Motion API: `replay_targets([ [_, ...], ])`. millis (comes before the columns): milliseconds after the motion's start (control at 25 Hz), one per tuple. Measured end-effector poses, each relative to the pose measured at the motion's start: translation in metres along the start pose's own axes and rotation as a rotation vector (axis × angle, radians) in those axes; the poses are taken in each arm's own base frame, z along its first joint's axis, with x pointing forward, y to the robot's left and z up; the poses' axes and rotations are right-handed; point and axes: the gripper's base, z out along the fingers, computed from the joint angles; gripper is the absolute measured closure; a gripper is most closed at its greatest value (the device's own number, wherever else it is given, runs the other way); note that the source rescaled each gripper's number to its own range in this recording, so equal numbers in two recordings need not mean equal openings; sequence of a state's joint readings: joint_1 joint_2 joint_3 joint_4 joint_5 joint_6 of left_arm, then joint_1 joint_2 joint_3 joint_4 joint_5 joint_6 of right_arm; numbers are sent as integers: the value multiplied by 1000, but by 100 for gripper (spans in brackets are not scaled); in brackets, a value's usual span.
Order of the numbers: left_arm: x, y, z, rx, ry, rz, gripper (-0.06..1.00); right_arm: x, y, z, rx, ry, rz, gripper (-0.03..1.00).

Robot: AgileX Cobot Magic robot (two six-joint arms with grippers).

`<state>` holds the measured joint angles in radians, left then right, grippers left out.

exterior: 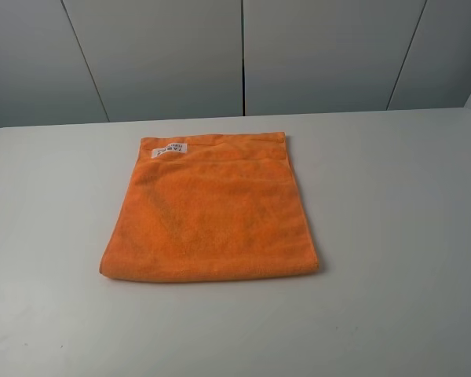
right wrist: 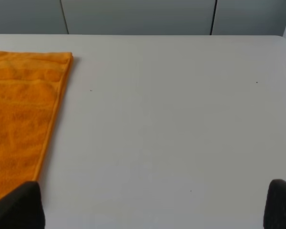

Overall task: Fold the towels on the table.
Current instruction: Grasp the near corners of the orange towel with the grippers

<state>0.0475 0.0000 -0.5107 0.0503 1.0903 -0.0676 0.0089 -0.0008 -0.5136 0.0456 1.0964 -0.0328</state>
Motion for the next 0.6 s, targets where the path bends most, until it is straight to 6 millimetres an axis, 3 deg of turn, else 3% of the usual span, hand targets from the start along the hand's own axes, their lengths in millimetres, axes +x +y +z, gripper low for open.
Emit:
replay_targets([
  [600,0,0,0,0,0,0,-6,0,0,0,1,0,0,-3],
])
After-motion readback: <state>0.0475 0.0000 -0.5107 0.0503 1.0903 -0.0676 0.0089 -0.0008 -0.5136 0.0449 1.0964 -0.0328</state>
